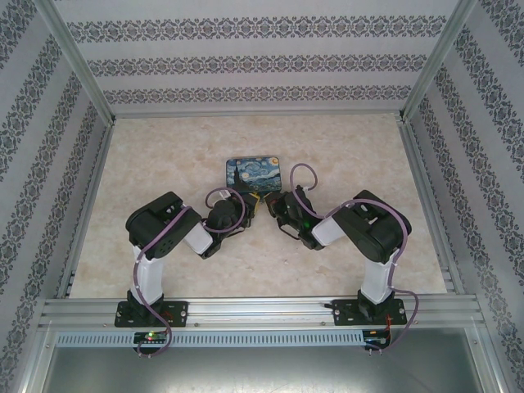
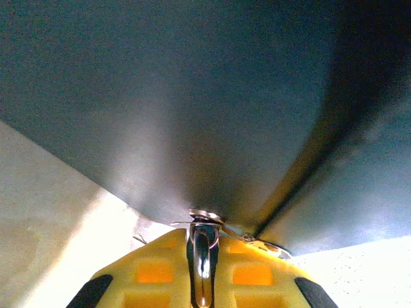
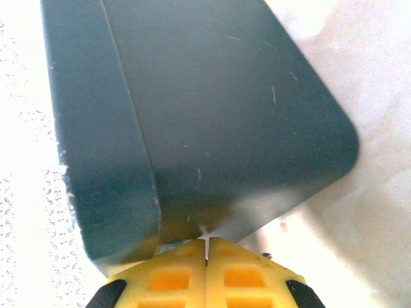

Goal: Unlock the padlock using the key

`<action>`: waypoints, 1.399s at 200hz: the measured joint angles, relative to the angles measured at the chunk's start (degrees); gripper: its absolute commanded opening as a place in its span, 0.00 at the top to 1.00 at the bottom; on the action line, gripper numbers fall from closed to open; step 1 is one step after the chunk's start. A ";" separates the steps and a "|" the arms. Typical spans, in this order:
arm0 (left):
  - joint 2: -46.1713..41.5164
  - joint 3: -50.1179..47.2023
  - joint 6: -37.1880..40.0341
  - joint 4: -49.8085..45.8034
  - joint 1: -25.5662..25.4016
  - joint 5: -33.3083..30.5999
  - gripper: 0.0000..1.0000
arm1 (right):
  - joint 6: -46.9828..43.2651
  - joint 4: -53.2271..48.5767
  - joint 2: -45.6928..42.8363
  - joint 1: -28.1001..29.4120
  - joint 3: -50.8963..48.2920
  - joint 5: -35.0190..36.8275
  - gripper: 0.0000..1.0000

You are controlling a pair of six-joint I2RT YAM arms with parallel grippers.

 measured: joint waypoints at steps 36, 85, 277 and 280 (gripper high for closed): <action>0.46 0.00 -0.57 0.87 0.00 -0.26 1.00 | 0.00 0.17 0.00 0.00 0.00 0.22 0.99; 1.36 0.02 -0.81 2.36 -0.24 1.22 1.00 | -0.50 0.74 -1.16 -0.04 -1.57 -1.09 0.66; 3.15 2.29 -0.48 2.86 -0.94 10.67 1.00 | -15.34 -17.00 -25.49 -0.13 -13.05 -15.13 0.43; 3.15 2.34 -0.44 2.78 -0.94 10.75 1.00 | -16.24 -18.73 -26.53 -0.13 -12.92 -15.15 0.43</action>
